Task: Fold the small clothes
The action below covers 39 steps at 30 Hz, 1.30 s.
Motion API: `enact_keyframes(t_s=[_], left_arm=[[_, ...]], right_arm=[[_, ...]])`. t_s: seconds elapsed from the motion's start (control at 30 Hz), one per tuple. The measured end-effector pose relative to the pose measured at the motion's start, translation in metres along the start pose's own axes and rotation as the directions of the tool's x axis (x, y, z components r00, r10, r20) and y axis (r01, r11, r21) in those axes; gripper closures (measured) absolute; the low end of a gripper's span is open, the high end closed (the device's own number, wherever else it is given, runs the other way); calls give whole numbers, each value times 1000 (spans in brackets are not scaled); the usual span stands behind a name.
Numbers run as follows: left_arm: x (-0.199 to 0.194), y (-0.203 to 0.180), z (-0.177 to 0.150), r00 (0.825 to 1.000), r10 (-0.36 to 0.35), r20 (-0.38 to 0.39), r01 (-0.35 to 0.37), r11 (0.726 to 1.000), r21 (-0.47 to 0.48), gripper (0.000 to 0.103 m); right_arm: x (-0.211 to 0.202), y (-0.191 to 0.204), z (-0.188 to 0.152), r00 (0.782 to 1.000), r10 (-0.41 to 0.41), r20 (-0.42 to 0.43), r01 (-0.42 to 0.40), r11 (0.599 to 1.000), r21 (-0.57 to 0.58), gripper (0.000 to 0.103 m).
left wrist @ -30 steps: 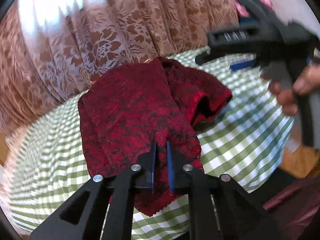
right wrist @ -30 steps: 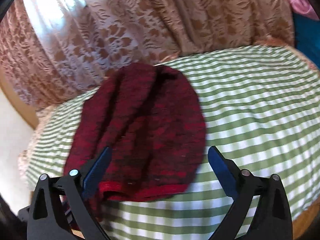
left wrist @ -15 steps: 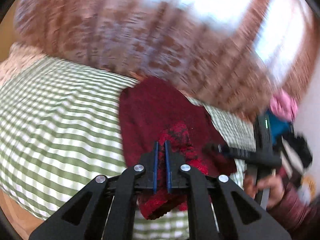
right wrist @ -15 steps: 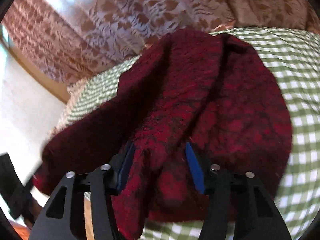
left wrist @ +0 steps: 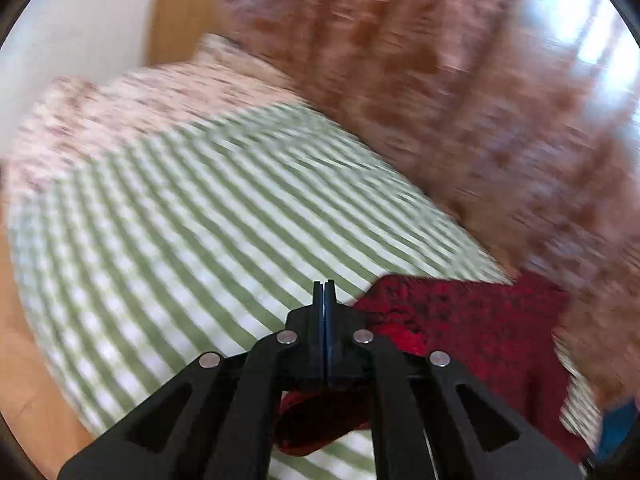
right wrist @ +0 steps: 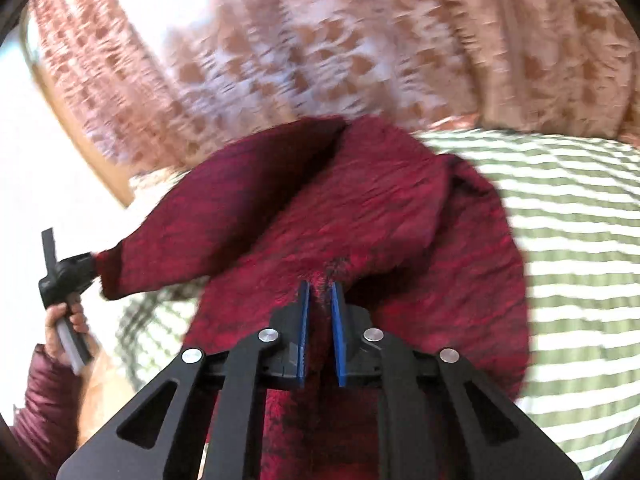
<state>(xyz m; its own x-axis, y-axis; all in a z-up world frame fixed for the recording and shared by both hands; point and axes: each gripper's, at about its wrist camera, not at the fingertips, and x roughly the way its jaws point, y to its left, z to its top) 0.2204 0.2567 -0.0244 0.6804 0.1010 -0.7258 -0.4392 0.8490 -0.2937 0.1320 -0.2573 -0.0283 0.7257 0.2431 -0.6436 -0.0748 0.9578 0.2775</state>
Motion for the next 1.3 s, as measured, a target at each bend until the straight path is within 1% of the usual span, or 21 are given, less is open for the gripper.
enact_keyframes(t_s=[0.07,0.17,0.23,0.33,0.37,0.47,0.53,0.57,0.67,0.73,0.77,0.8,0.87,0.9,0.93,1.0,1.07,1.1,1.17,1.23,1.3], left_arm=[[6,4,14,993,111,24,-111,994,-19,103],[1,0,19,992,115,48,-115,993,1,103],[-8,-9,7,999,31,40,-33,998,59,97],[-19,-30,-31,992,-122,-45,128,978,163,73],[-20,-40,-52,979,-183,-95,198,961,193,67],[-20,-61,-104,936,-264,-233,319,915,247,65],[-21,-70,-131,893,-314,-322,395,890,226,61],[-20,-74,-142,870,-337,-359,427,879,210,60],[-26,-87,-176,819,-378,-432,491,852,183,51],[-27,-94,-189,800,-385,-460,506,845,171,48],[-29,-97,-194,795,-385,-468,510,842,174,48],[-28,-104,-199,793,-380,-476,512,839,184,50],[-26,-112,-204,791,-368,-489,516,831,209,50],[-28,-113,-209,789,-367,-493,519,827,217,54],[-29,-116,-211,789,-364,-495,522,822,227,57],[-26,-121,-213,795,-351,-495,516,819,249,70],[-24,-122,-215,792,-349,-501,520,816,254,76],[-23,-124,-215,794,-348,-499,521,813,261,77],[-25,-127,-217,799,-345,-492,522,804,284,81],[-27,-129,-216,803,-341,-488,523,797,303,83],[-30,-132,-214,806,-347,-480,527,789,314,84]], right_arm=[[-5,-21,7,999,-40,10,40,999,36,96],[-12,-60,18,990,-136,35,132,987,94,97],[-15,-81,24,980,-194,41,187,974,126,103],[-14,-111,40,956,-292,41,284,949,140,103],[-10,-121,45,939,-342,33,335,932,136,103],[2,-155,63,880,-476,9,470,872,140,103],[12,-175,78,802,-597,2,593,798,109,103],[15,-183,82,783,-623,-5,619,778,108,103],[13,-213,97,680,-733,1,728,675,118,103],[2,-230,107,644,-764,24,753,639,155,103],[-8,-234,110,641,-767,27,751,634,184,103],[-16,-234,110,651,-758,37,739,644,198,103],[-33,-219,107,691,-717,90,698,695,175,78],[-43,-207,101,724,-680,115,663,732,155,46],[-56,-194,91,764,-630,139,615,777,138,25],[-74,-168,70,827,-530,186,523,848,87,25],[-84,-138,43,884,-439,160,438,898,40,25],[-89,-124,23,936,-330,125,328,944,37,25],[-87,-106,-9,987,-156,35,155,987,36,28],[-74,-96,-39,996,-59,-64,64,995,81,30],[-52,-98,-65,988,-19,-150,43,987,158,34]])
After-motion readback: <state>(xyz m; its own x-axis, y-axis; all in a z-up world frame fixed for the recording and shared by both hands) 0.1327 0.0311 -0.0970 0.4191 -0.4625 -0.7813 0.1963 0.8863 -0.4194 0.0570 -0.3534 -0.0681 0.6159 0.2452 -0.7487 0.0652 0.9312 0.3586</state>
